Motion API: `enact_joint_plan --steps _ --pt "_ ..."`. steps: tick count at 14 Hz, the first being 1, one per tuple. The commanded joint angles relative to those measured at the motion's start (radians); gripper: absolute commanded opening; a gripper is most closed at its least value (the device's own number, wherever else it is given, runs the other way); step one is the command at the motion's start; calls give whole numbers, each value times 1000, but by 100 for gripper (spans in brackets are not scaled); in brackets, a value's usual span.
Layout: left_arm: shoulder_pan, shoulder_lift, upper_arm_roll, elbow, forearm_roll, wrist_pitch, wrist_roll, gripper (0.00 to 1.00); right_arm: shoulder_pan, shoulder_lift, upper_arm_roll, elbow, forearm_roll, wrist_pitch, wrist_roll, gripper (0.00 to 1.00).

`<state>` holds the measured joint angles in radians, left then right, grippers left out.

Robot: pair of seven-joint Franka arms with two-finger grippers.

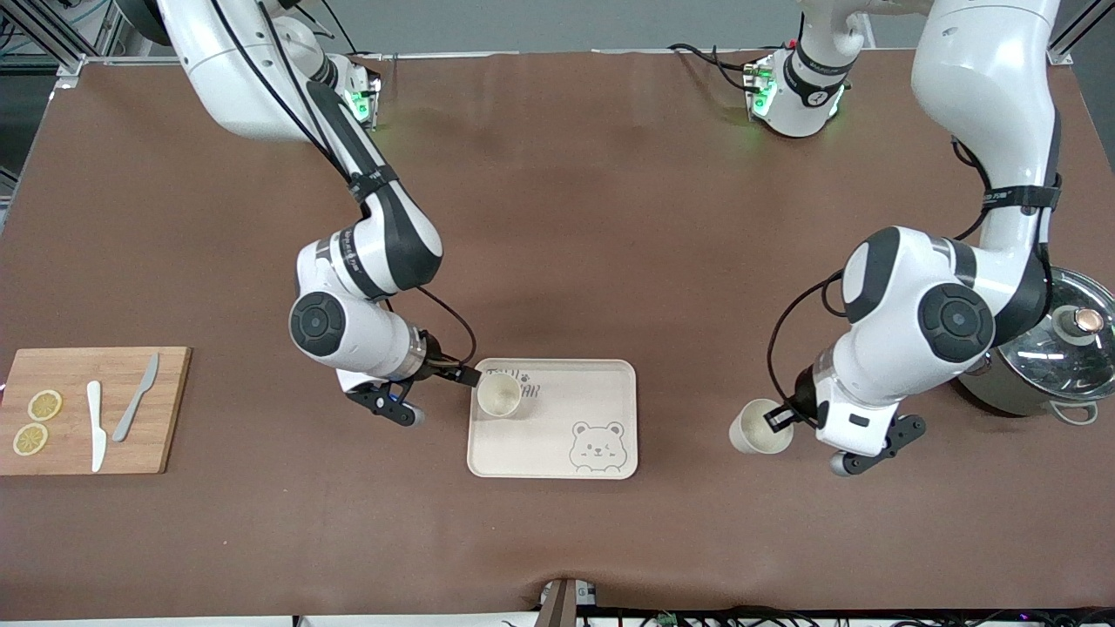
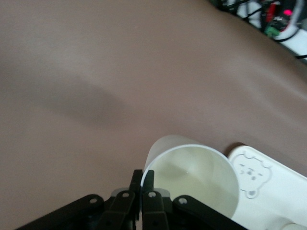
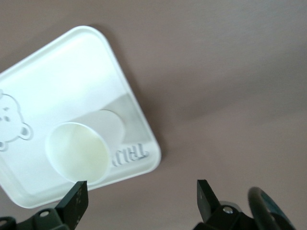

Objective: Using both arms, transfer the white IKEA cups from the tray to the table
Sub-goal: 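Carry the cups off the tray with both grippers, apart from each other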

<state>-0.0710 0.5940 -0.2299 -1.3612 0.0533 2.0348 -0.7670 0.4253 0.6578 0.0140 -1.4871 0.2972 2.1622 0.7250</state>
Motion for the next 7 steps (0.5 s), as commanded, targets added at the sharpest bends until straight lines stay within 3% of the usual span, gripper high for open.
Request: enact_joint_plan --steps 1,3,4,6,7 --pt "27 -112 -12 -203 5 25 -24 0 35 19 -11 10 25 59 136 100" --pt "28 -190 -12 -354 5 102 -47 0 47 32 -12 11 19 97 233 100" --pt "33 -236 -12 -440 5 148 -48 0 49 42 -12 11 16 126 237 93" --pt "56 -298 -14 -563 5 206 -41 0 50 63 -12 10 19 148 240 54" --pt "57 -309 -14 -599 5 212 -40 0 55 74 -12 10 17 152 238 43"
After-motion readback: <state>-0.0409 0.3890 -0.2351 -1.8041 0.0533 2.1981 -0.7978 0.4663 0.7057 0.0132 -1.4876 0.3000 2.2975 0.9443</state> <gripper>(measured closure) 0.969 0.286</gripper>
